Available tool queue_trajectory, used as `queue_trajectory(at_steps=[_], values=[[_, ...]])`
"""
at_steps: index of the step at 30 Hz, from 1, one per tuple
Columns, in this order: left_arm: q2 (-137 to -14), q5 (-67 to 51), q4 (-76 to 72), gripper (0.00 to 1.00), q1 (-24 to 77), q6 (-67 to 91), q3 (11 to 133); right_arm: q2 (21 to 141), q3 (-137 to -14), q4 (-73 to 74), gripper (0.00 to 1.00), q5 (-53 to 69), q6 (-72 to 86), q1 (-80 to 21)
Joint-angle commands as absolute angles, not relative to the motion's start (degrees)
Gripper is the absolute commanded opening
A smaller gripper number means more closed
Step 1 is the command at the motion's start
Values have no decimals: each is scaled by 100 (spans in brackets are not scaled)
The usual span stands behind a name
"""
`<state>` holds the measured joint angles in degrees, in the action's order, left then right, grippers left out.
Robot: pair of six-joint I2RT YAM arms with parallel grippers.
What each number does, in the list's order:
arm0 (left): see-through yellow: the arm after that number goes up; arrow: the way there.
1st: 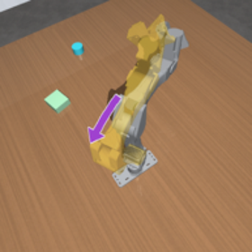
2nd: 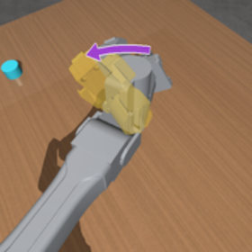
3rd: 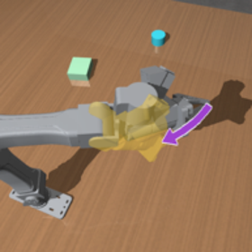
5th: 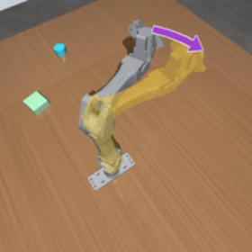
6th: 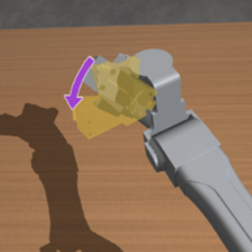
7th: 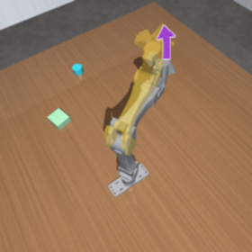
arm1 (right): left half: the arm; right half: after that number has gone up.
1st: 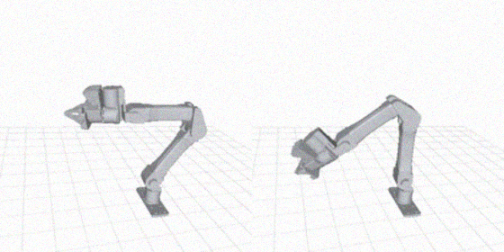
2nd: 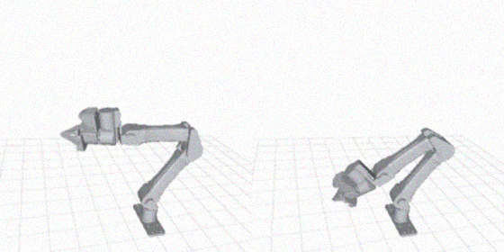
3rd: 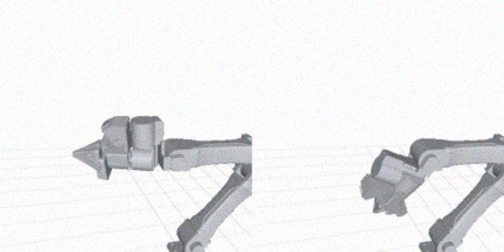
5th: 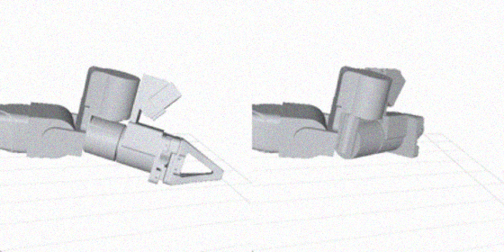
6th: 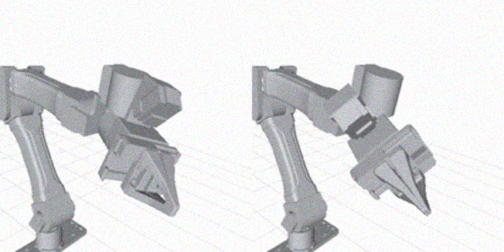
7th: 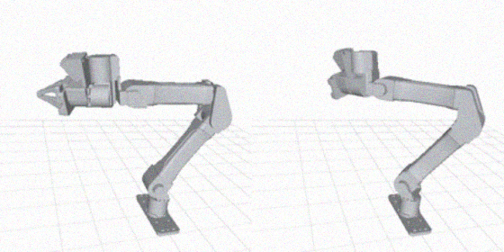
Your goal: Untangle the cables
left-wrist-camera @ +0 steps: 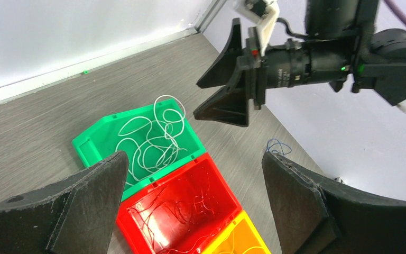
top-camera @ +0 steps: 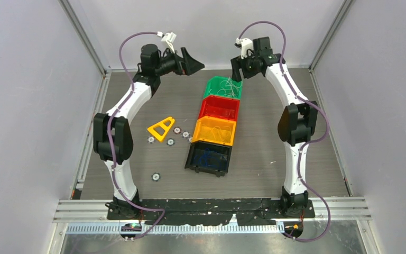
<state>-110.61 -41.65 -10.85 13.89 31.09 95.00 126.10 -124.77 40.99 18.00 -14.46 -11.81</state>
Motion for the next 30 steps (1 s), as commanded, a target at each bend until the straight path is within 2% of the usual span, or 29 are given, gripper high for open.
queue_trajectory(at_steps=[1, 5, 9, 15, 17, 18, 21, 23, 27, 30], values=[[-10741, -4236, -1265, 100, 1306, 3136, 9488, 12975, -12775, 3966, 74, 1718, -1448, -1224], [-10721, -4236, -1287, 100, 1263, 3168, 9463, 13140, -12802, 3985, 68, 1756, -1472, -1213], [-10727, -4278, -1275, 100, 1216, 3173, 9449, 13163, -12777, 4004, 55, 2034, -1451, -1204], [-10787, -4289, -1270, 100, 1157, 3212, 9523, 13073, -12726, 3855, 25, 2331, -1450, -1217], [-10818, -4312, -1274, 100, 1151, 3223, 9561, 13107, -12744, 3847, 20, 2360, -1466, -1225], [-10833, -4322, -1277, 100, 1144, 3237, 9574, 13123, -12766, 3848, 20, 2367, -1471, -1232], [-10855, -4358, -1273, 100, 1129, 3236, 9606, 13170, -12823, 3938, 32, 2532, -1511, -1239], [-10847, -4366, -1274, 100, 1110, 3235, 9591, 13066, -12691, 3911, 35, 2632, -1575, -1239], [-10859, -4381, -1282, 100, 1100, 3234, 9578, 12872, -12318, 3533, 48, 2514, -1733, -1293], [-10895, -4371, -1278, 100, 1090, 3252, 9633, 13153, -12566, 3625, 47, 2312, -1725, -1376]])
